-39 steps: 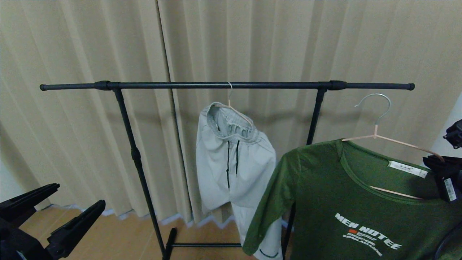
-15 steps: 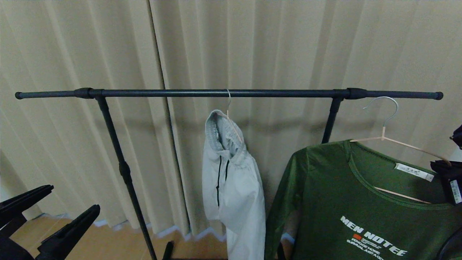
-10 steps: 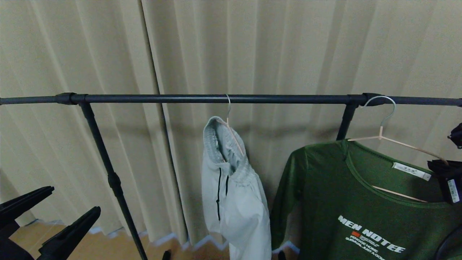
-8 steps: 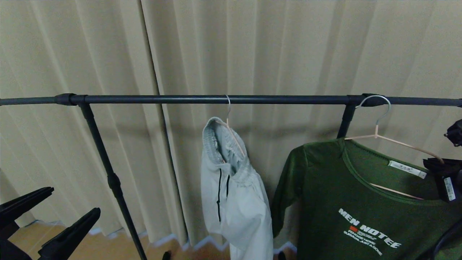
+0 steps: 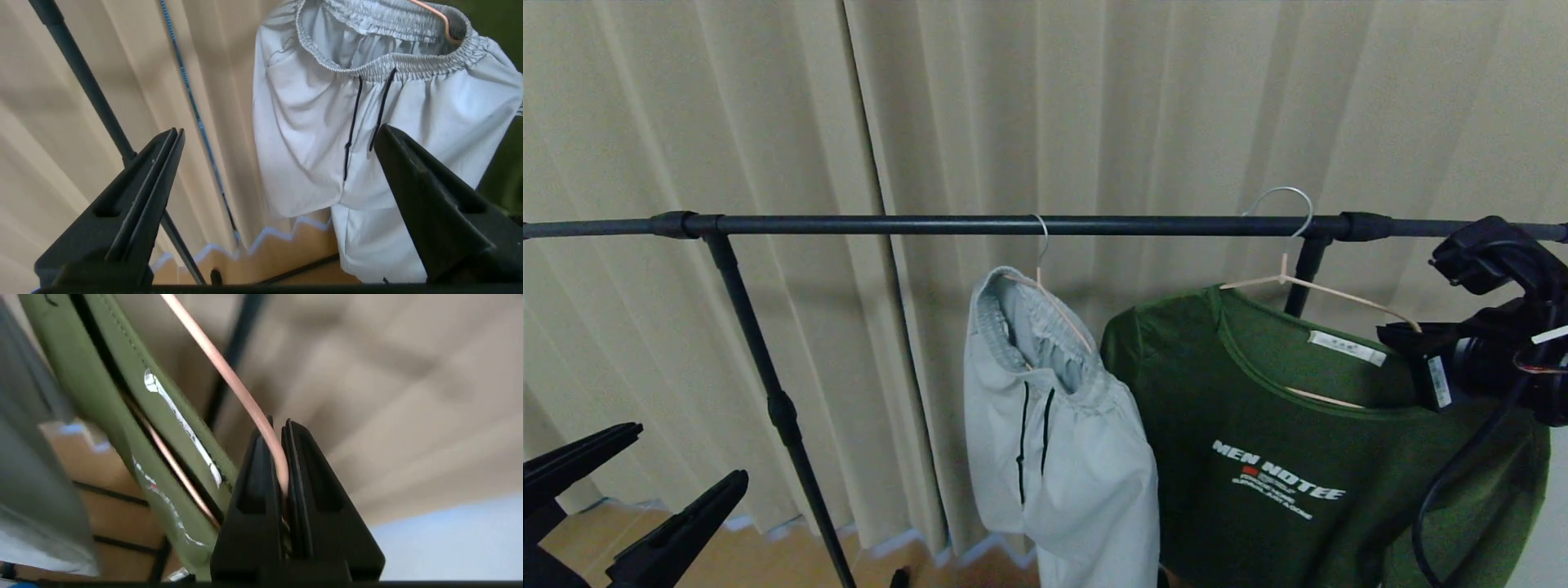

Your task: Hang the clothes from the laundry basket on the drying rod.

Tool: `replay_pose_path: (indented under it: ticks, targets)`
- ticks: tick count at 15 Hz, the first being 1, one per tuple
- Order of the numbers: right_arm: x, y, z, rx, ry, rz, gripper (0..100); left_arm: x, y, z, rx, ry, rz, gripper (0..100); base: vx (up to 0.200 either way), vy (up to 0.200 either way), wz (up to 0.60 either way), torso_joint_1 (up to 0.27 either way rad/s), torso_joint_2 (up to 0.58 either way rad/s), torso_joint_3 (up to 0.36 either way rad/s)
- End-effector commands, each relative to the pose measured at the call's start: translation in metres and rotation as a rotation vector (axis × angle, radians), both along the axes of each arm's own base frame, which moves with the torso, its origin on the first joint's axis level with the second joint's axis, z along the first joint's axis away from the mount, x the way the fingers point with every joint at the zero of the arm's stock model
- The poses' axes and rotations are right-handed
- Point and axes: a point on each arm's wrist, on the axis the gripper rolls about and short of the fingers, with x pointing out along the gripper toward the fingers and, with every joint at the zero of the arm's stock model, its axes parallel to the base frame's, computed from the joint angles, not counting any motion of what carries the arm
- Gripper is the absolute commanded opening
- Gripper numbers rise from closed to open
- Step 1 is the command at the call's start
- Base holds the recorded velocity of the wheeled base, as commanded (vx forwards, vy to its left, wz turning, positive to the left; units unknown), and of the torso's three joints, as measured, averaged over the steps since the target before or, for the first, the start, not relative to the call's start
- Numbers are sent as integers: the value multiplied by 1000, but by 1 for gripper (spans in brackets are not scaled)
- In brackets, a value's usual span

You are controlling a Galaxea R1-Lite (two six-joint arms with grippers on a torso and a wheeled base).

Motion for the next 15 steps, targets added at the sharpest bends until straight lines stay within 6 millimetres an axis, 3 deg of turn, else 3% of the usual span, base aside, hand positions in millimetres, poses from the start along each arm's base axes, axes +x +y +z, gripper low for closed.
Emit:
replay_pose_path:
  ticks: [1, 7, 15]
  targets:
    - [21, 16, -5, -10, 32, 35, 0, 0, 0, 0, 0, 2, 0, 100, 0, 0, 0, 0, 0, 0]
    - [57, 28, -10, -38, 47, -27, 0, 0, 0, -1, 2, 8, 0, 100, 0, 0, 0, 0, 0, 0]
    - [51, 53, -21, -53, 82, 42, 0, 0, 0, -2, 2, 8, 2, 100, 0, 0, 0, 0, 0, 0]
